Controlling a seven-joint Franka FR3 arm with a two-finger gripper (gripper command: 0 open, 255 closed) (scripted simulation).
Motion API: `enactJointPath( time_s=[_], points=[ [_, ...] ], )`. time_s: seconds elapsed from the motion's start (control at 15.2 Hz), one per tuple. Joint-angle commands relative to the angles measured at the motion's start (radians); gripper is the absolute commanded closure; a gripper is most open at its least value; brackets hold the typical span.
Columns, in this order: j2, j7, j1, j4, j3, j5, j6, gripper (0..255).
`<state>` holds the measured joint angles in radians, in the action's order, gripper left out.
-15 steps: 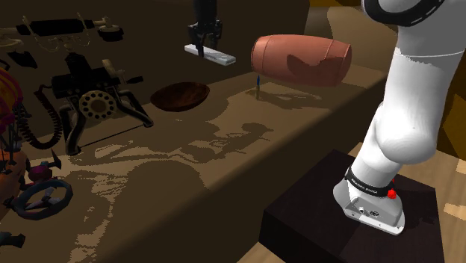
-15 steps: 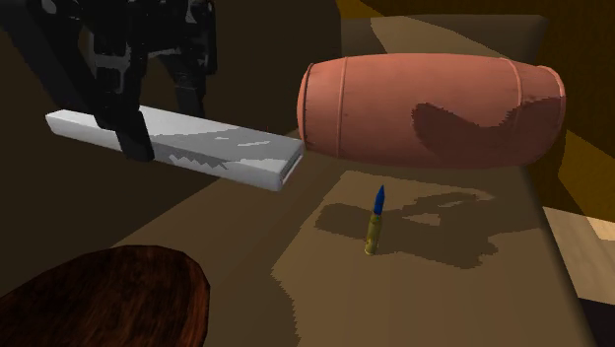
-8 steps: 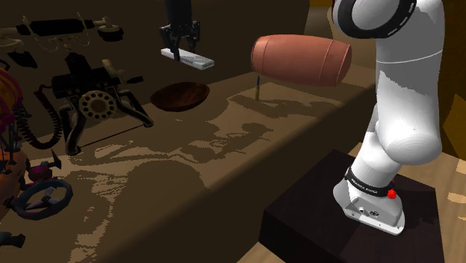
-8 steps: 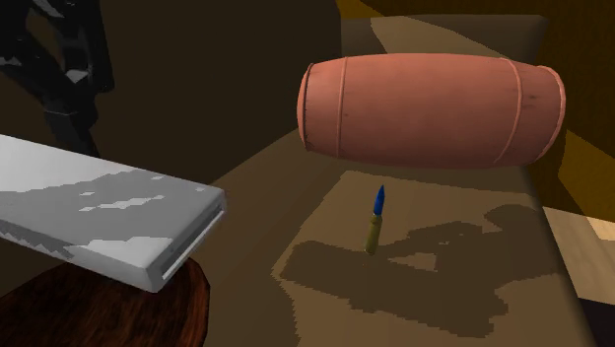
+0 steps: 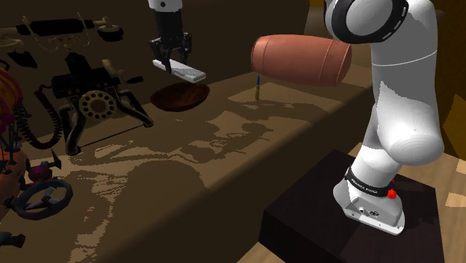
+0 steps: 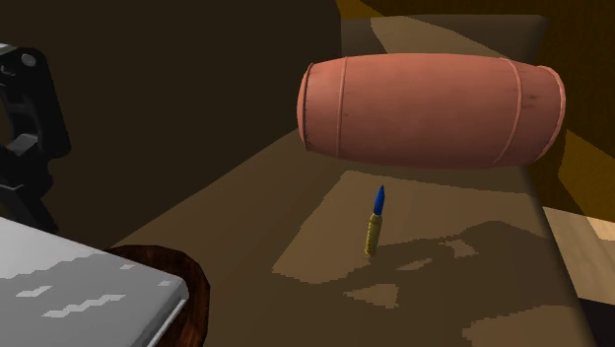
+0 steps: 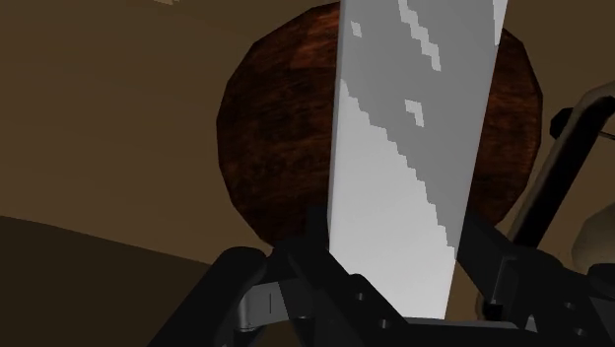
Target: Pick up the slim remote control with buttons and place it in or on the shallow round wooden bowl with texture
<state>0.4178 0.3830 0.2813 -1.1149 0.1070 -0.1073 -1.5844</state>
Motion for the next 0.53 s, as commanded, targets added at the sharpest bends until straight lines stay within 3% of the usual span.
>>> enactJointPath(
  time_s=[0.0,0.46],
  points=[
    [-0.007,0.004,0.0,-0.039,0.001,0.0,-0.032,255],
    [-0.033,0.01,-0.006,-0.164,0.0,0.002,-0.132,255]
  ],
)
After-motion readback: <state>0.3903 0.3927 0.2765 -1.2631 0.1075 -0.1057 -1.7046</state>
